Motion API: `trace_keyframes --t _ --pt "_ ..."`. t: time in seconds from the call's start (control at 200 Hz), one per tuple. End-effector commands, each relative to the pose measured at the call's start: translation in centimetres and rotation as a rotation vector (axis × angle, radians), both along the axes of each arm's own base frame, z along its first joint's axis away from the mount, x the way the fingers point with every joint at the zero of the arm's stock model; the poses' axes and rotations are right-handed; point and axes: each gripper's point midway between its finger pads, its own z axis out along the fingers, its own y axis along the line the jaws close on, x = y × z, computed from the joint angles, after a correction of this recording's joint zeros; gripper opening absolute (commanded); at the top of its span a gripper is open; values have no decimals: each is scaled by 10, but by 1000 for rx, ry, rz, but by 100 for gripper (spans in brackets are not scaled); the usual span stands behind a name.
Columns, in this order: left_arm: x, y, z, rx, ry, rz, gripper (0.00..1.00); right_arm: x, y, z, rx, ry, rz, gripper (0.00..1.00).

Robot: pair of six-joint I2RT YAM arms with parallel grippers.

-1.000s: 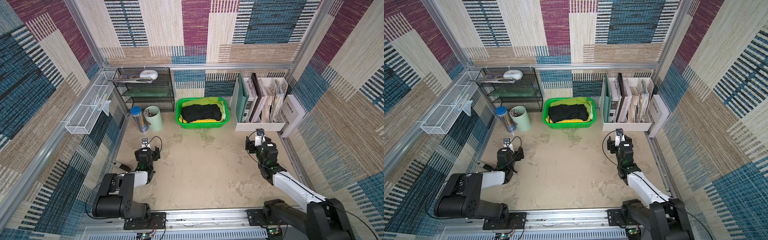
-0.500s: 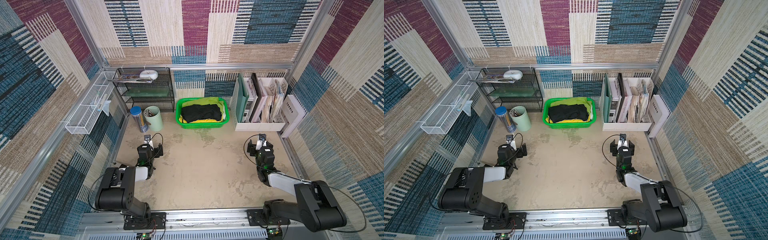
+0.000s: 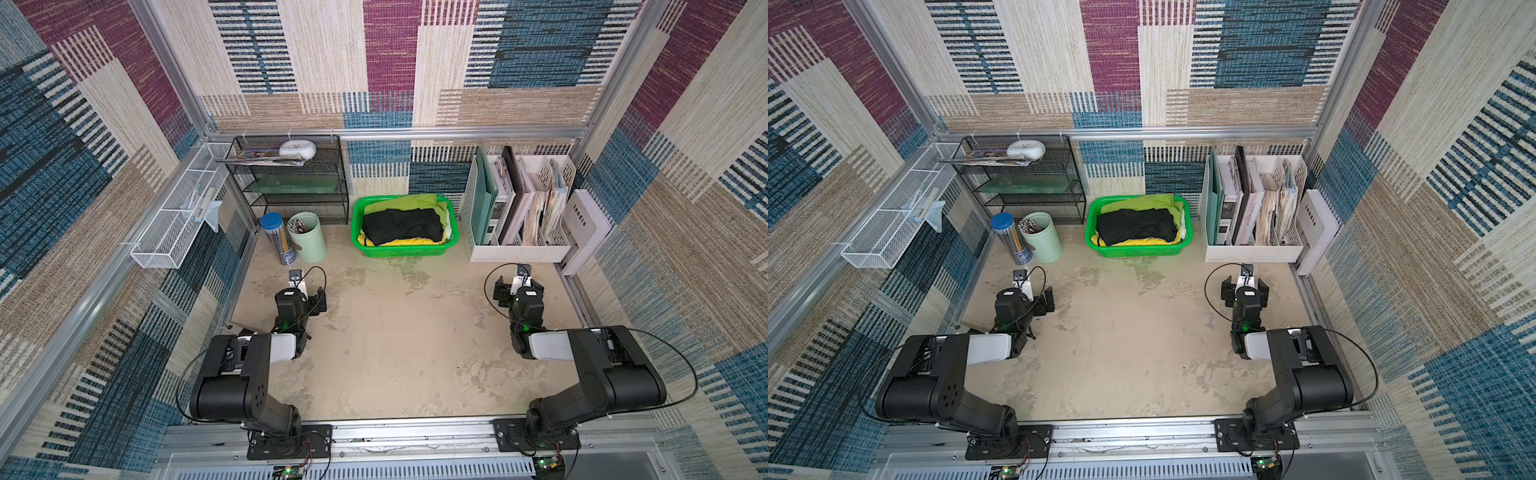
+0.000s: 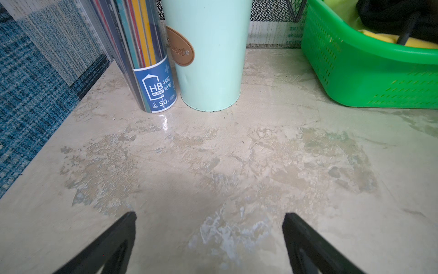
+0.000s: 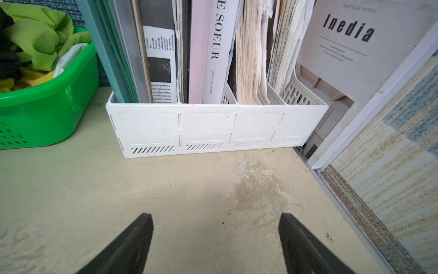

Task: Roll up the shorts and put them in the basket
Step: Reset both arms

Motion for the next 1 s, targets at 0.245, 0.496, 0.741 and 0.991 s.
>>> trace_keyframes --t 0.245,0.496,0.741,0.991 --pt "3 -1 5 1 -20 -6 100 -2 3 7 56 -50 78 87" --pt "3 -1 5 1 -20 -6 100 -20 2 8 65 -131 88 89" --pt "3 -1 5 0 -21 -6 100 -17 1 6 75 -117 99 90" --pt "3 -1 5 1 -19 -6 100 -16 0 6 82 -113 103 90"
